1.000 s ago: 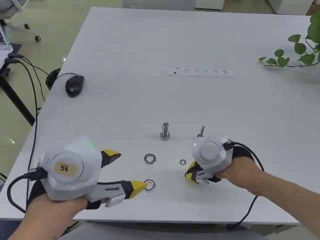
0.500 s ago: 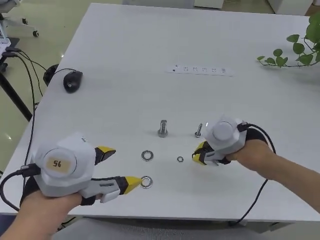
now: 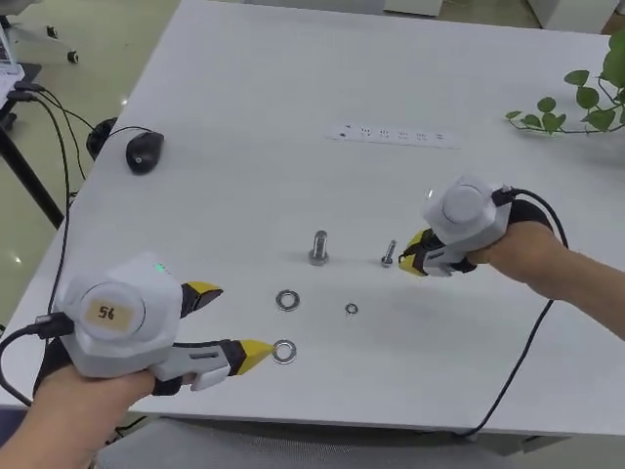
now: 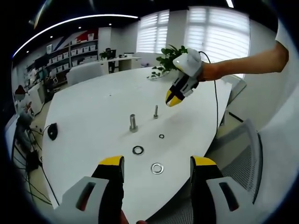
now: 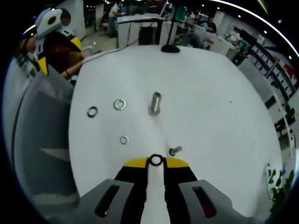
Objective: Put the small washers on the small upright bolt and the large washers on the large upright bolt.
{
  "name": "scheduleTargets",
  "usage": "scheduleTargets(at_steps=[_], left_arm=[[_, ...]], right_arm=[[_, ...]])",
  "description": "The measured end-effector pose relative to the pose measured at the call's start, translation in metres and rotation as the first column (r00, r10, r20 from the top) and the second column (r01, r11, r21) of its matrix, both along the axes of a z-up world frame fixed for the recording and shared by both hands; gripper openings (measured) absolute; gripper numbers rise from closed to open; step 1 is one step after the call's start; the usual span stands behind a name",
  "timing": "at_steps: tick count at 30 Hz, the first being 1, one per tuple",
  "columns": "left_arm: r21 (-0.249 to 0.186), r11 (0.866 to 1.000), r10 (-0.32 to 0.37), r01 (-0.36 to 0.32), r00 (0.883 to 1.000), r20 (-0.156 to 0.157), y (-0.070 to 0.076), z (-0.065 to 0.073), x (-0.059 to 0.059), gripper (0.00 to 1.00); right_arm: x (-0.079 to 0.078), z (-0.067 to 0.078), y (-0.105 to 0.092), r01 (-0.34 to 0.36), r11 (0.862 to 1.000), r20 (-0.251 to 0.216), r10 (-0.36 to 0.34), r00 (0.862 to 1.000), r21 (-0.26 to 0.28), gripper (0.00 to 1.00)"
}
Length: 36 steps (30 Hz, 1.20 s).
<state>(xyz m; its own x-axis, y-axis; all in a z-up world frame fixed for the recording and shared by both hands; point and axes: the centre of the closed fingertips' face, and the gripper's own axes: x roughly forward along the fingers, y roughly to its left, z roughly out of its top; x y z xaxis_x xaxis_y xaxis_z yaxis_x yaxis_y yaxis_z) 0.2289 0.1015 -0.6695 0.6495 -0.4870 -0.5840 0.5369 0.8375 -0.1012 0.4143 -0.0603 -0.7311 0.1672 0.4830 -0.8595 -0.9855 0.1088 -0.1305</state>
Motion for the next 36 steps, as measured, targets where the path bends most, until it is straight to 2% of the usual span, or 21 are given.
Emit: scheduleTargets(at_steps=[12, 14, 22, 36], left_arm=[[0.001, 1.0, 0.024, -0.024, 1.0, -0.003, 0.007, 0.0, -0.004, 0.56], [0.001, 1.0, 0.027, -0.027, 1.0, -0.004, 0.008, 0.0, -0.004, 0.56], [0.004, 0.999, 0.038, -0.038, 0.999, -0.004, 0.011, 0.001, -0.005, 0.56], [0.005, 0.998, 0.064, -0.064, 0.998, -0.007, 0.017, 0.001, -0.002, 0.59]], right_arm=[[0.026, 0.016, 0.014, -0.01, 1.0, 0.022, 0.01, 1.0, -0.023, 0.12], [0.04, 0.013, 0.018, -0.019, 0.999, 0.021, 0.02, 1.0, -0.034, 0.12], [0.036, -0.004, 0.016, -0.038, 0.997, -0.006, 0.038, 0.999, -0.072, 0.12], [0.031, -0.016, 0.015, -0.043, 0.995, -0.027, 0.041, 0.999, -0.094, 0.13]])
